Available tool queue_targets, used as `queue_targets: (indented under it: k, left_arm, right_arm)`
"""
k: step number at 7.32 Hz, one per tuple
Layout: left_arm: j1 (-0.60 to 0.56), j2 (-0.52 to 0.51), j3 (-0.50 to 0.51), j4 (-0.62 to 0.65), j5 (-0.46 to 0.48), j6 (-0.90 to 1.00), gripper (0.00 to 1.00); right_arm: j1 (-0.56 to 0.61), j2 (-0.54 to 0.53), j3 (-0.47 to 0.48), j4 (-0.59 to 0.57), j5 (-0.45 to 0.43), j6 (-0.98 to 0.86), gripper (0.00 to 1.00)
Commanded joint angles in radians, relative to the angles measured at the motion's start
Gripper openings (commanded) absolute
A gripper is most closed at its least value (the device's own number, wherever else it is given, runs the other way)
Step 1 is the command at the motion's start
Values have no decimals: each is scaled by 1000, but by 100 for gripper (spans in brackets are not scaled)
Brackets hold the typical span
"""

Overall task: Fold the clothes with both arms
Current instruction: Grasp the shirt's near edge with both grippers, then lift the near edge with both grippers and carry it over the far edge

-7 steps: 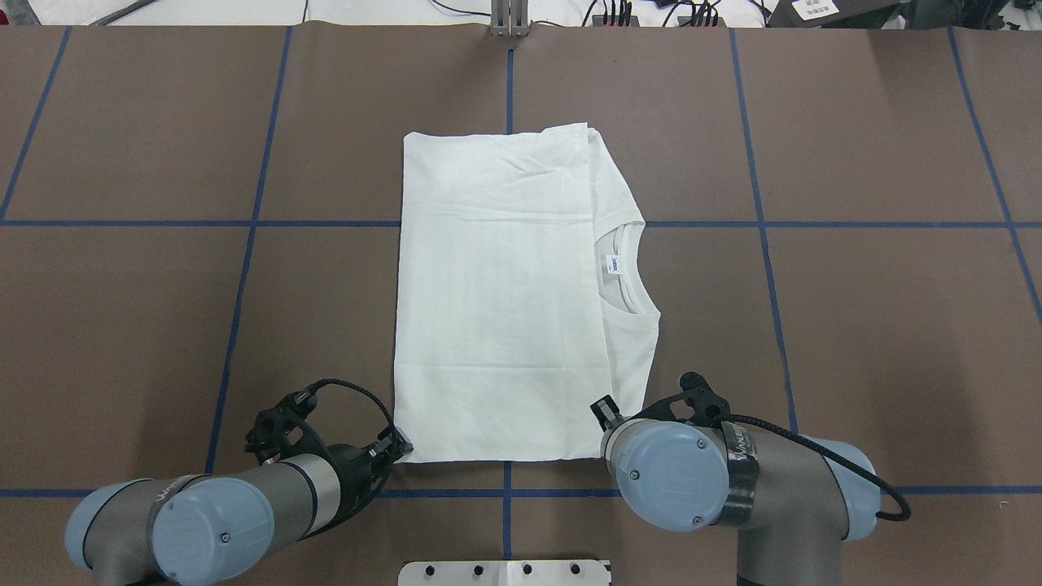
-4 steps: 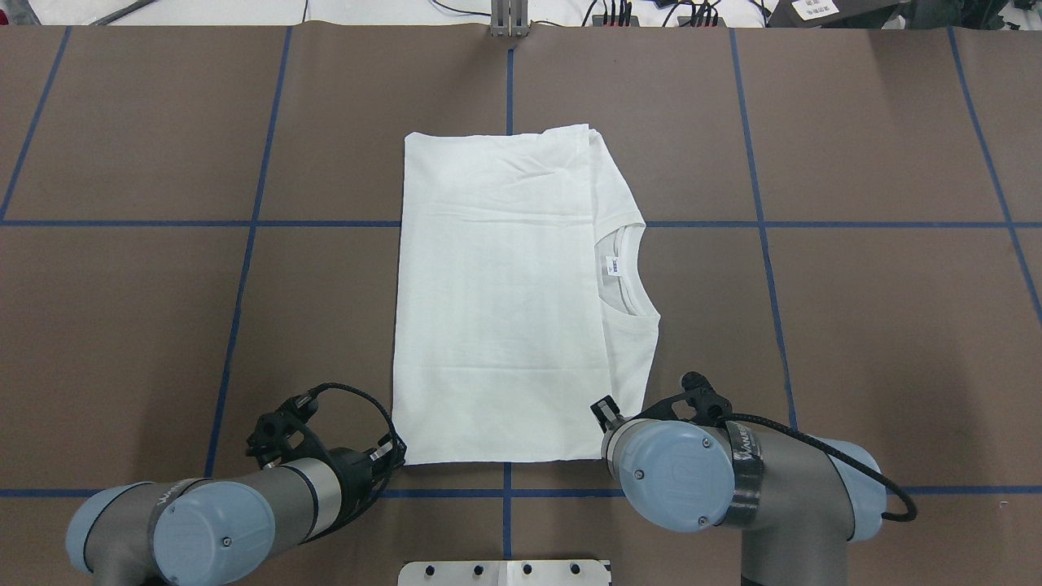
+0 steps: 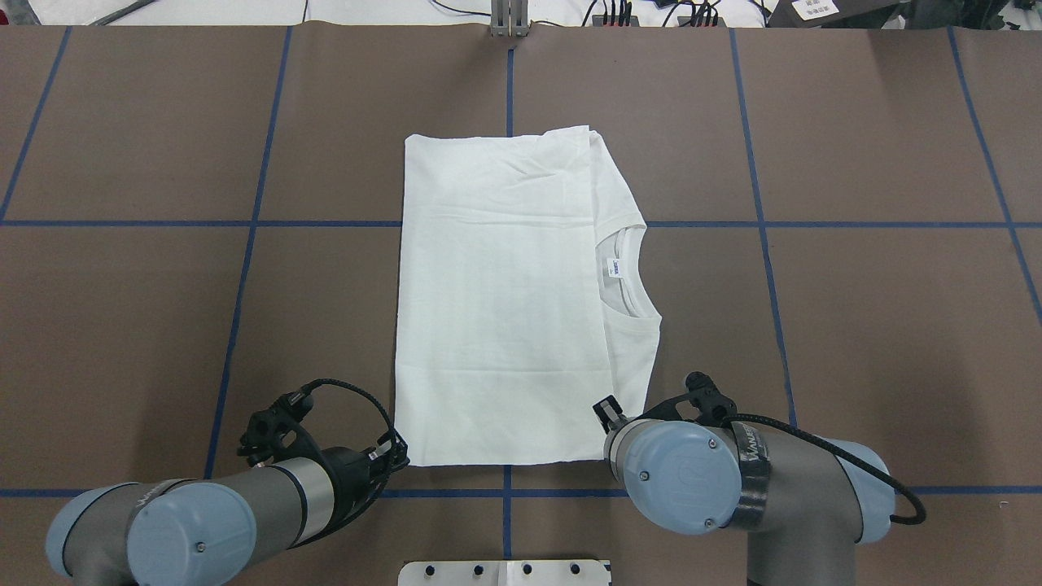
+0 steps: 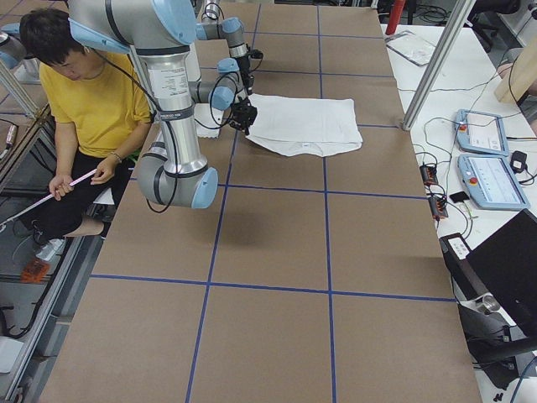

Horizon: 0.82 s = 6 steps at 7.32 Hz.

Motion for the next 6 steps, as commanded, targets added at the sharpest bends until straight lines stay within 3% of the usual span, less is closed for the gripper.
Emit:
queue_targets:
  k: [1,3,6]
  left_arm:
    - [29,58,-143,57,-4,-42,0]
    - [63,72,-268,141,-6,-96,0]
    - [22,34,-287,154,-16,-36,0]
  right_arm:
    - [-25,-7,70,-62,-1,10,0]
    - [-47,-30,159,-100,-1,34,0]
    - [42,-6,187,-109,25,8,0]
